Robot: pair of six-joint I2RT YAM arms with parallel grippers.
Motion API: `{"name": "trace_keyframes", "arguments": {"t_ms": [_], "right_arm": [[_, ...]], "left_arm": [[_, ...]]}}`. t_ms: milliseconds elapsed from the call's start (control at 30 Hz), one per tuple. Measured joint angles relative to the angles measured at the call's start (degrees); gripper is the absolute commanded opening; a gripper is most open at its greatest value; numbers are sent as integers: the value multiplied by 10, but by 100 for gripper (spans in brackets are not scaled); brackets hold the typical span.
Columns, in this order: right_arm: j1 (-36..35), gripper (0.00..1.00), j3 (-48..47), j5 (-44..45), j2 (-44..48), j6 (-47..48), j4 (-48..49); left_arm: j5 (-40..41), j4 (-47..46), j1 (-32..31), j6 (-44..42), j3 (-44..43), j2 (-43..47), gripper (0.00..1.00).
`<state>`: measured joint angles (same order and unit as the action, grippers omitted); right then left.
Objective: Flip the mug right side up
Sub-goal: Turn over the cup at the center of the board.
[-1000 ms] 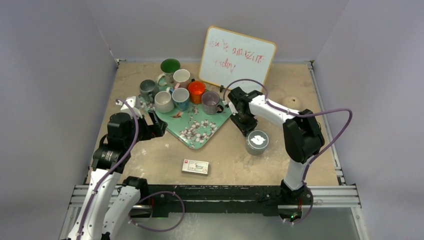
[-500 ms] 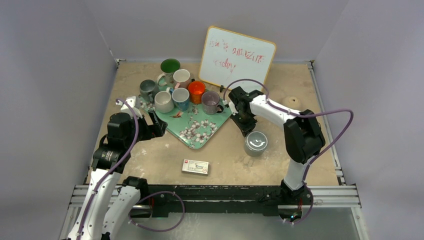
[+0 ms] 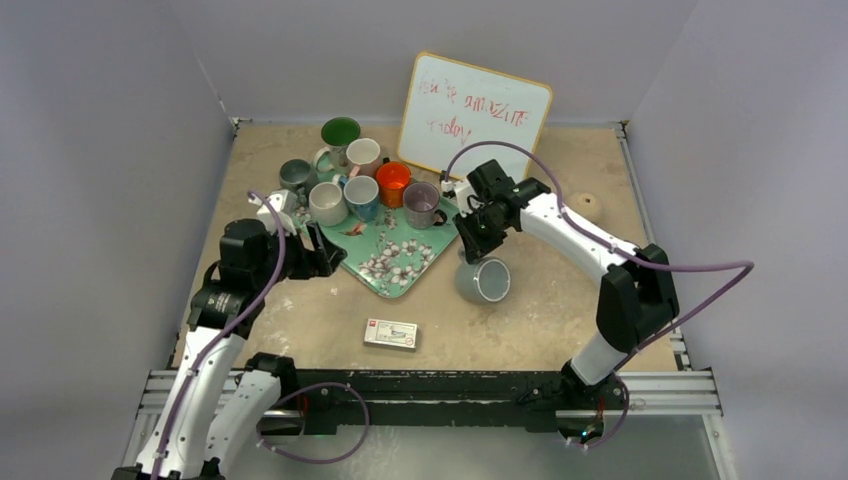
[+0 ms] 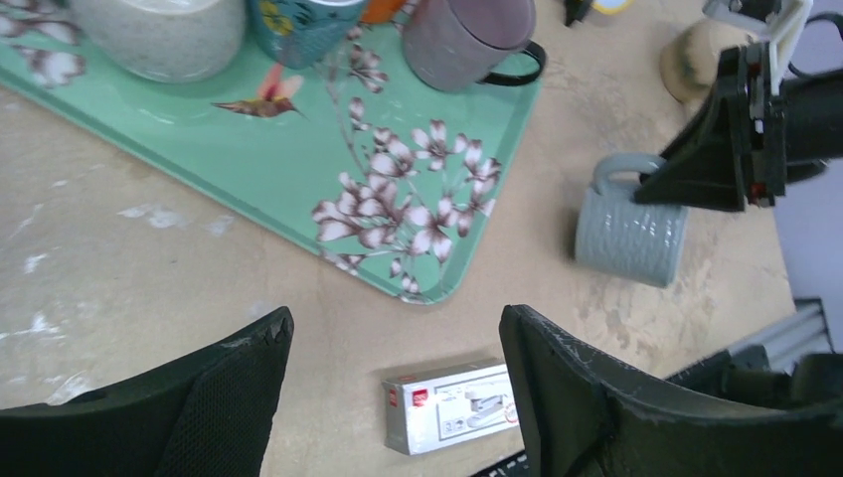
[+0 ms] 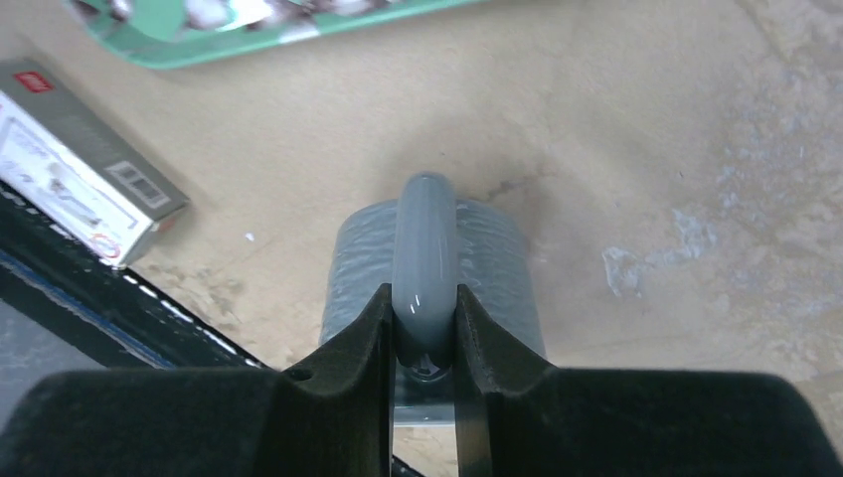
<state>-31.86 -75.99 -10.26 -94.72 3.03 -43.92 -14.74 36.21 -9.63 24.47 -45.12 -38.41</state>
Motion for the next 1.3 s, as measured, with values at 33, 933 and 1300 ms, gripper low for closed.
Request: {"name": "trace_keyframes", "arguments": {"t_ms": [33, 933, 1300], "right_arm": [[0, 0, 3, -8, 6, 0, 8], [2, 0, 92, -374, 149, -88, 289], [2, 0, 121, -454, 176, -171, 409]], "left_arm": [[-14, -5, 0, 0, 0, -6, 71], [-414, -523, -78, 205, 48, -254, 56], [-427, -627, -112, 252, 47, -299, 50]]}}
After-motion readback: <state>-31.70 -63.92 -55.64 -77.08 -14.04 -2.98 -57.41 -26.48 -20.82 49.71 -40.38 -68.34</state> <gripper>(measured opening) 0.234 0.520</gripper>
